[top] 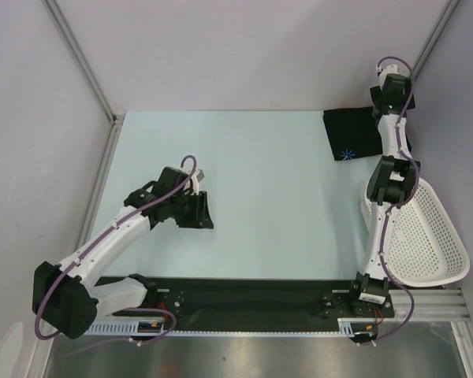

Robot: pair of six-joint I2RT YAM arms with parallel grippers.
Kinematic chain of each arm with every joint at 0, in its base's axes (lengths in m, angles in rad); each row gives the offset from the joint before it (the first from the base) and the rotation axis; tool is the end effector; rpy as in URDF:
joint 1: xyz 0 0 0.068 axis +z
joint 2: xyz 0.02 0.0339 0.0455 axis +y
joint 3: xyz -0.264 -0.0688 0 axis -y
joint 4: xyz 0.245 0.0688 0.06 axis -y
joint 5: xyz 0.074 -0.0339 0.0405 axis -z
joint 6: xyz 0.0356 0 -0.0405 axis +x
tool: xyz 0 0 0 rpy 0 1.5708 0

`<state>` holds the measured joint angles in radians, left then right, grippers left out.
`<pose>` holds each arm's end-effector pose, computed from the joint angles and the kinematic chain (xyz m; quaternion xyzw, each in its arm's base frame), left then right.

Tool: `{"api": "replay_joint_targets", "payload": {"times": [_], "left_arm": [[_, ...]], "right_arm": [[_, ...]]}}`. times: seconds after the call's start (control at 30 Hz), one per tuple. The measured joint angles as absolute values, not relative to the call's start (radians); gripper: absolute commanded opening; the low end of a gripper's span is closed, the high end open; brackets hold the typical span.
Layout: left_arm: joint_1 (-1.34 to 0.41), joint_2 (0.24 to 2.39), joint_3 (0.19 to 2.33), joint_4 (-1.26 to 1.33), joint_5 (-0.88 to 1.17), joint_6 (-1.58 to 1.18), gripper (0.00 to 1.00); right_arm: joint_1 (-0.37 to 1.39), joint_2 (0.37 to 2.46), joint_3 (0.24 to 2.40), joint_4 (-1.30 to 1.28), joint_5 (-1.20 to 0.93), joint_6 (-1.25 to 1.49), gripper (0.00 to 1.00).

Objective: Fold and stack the t-shirts
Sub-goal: Neatly place the folded tshirt to the corner, then reset both grippers

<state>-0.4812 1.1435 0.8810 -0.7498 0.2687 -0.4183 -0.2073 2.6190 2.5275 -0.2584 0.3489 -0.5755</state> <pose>0.1908 -0.1103 0.2563 0.0669 0.9510 -0.2347 0.1900 0.5838 -0.1352 0.2458 -0.0499 0.8115 -0.3468 0.4676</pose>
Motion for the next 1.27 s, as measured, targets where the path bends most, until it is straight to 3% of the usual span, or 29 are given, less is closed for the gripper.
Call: {"api": "replay_joint_targets", "payload": {"times": [0.13,0.3,0.43,0.6,0.63,0.77,1.07,1.27], "left_arm": [[-0.481,1.106,0.886,-0.744,0.278,-0.435,0.5],[-0.481,0.96,0.852,-0.707,0.3,-0.478,0.57],[-0.48,0.804,0.744,-0.641,0.331,-0.532,0.65],[-0.48,0.645,0.58,-0.545,0.382,-0.629,0.69],[-0.48,0.618,0.546,-0.517,0.391,-0.652,0.77],[-0.479,0.527,0.442,-0.424,0.41,-0.742,0.78],[-0.479,0.373,0.252,-0.23,0.424,-0.939,0.79],[-0.479,0.115,0.048,-0.142,0.394,-1.15,0.8]], "right_arm": [[-0.2,2.55,2.488,-0.315,0.363,-0.508,0.98],[-0.173,2.34,2.309,-0.422,0.244,-0.284,1.0],[-0.13,2.008,1.916,-0.378,0.014,-0.004,1.0],[0.039,1.567,1.361,-0.124,-0.128,0.28,1.0],[0.093,1.495,1.279,-0.095,-0.142,0.323,1.0],[0.251,1.295,1.046,-0.038,-0.23,0.499,1.0],[0.258,0.73,0.338,-0.063,-0.325,0.944,1.0],[0.265,0.393,0.159,-0.197,-0.351,1.064,1.0]]}}
